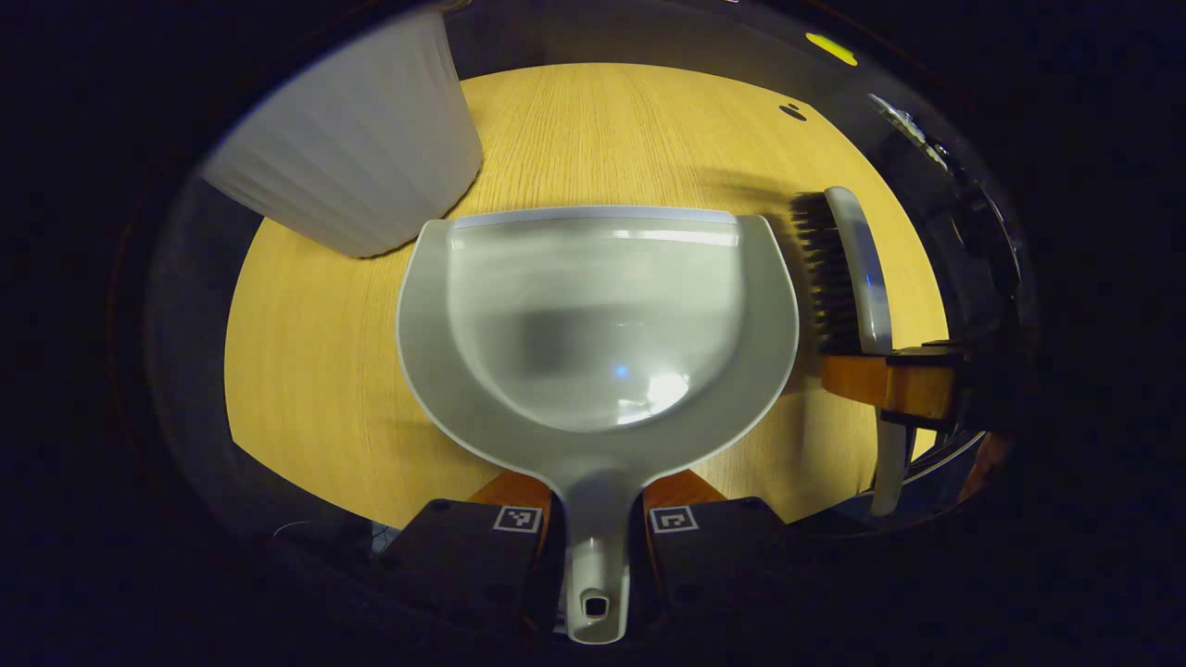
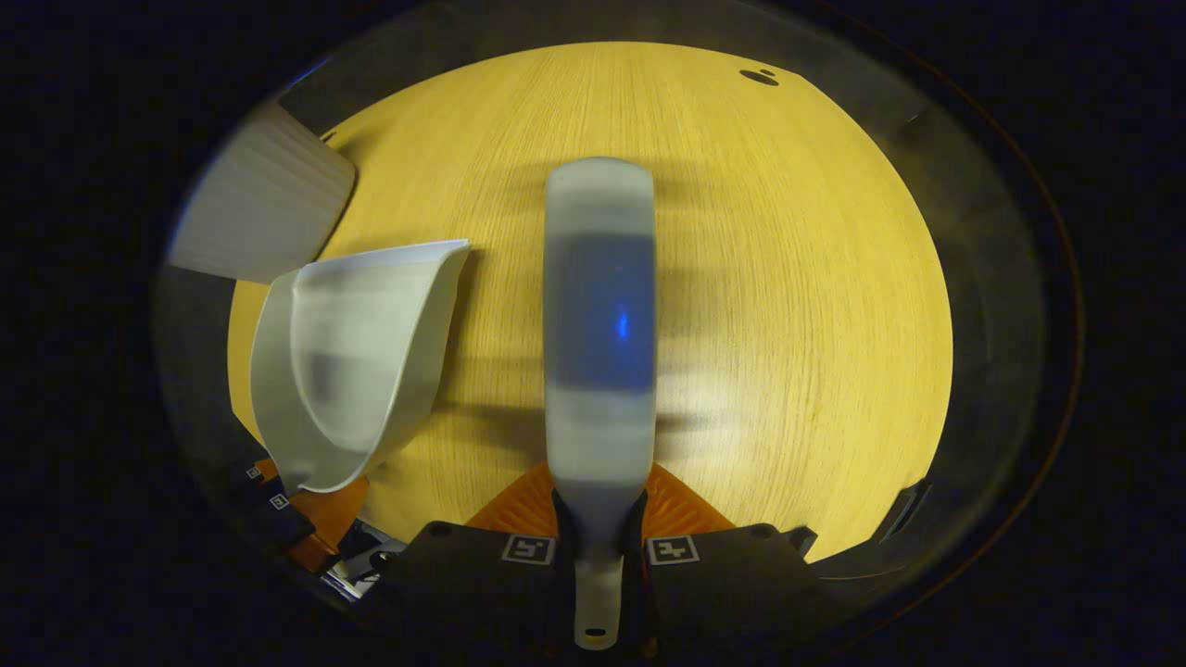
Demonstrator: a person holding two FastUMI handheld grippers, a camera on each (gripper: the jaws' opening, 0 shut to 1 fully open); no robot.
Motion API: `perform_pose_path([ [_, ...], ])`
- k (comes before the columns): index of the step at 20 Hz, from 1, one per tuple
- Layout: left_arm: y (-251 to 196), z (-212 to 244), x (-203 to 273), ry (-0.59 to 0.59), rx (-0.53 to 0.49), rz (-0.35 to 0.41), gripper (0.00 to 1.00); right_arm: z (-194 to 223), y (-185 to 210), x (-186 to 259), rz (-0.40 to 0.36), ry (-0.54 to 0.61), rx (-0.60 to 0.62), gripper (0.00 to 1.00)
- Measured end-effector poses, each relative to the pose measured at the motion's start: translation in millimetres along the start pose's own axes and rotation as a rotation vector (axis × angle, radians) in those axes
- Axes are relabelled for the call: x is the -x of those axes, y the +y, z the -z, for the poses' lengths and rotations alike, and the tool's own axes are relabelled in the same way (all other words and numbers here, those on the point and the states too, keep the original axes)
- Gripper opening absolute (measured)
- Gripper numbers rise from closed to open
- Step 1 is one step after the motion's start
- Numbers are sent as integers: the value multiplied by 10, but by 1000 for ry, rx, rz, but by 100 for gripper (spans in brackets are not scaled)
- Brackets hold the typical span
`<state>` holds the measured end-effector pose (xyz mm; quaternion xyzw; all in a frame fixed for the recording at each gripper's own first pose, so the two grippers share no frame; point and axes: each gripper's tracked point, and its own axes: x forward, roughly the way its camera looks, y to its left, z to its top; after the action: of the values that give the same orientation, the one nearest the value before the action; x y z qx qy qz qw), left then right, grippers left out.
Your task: Pick up the small broom and dustpan from the desktop, sweep the trash into the dustpan with the broom, and then empty the trash into the garbage bin.
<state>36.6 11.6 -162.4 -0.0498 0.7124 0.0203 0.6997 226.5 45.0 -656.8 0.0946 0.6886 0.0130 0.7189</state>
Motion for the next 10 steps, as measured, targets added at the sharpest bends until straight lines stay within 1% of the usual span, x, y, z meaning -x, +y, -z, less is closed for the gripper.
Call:
perform_pose_path([
  [2,3,2,9,27,-12,-2,26,108,65,-87,-4,48,1,22],
  [3,13,-9,22,43,-19,-4,26,85,95,-87,-1,32,7,22],
  [4,14,-22,47,57,-18,-5,26,56,98,-98,10,21,21,17],
  [5,18,-27,46,51,-15,-6,26,89,114,-101,9,39,20,22],
  [6,9,-32,37,45,-11,-6,26,97,140,-98,1,39,13,22],
  [7,8,-2,16,43,-12,-6,26,139,152,-106,-8,58,2,24],
  [8,10,14,-2,44,-16,-7,27,119,152,-97,-10,57,-8,21],
  [9,7,10,-4,51,-18,-6,26,121,155,-111,-11,62,-15,22],
  [10,3,31,-11,65,-20,-4,27,118,161,-117,-14,64,-17,25],
])
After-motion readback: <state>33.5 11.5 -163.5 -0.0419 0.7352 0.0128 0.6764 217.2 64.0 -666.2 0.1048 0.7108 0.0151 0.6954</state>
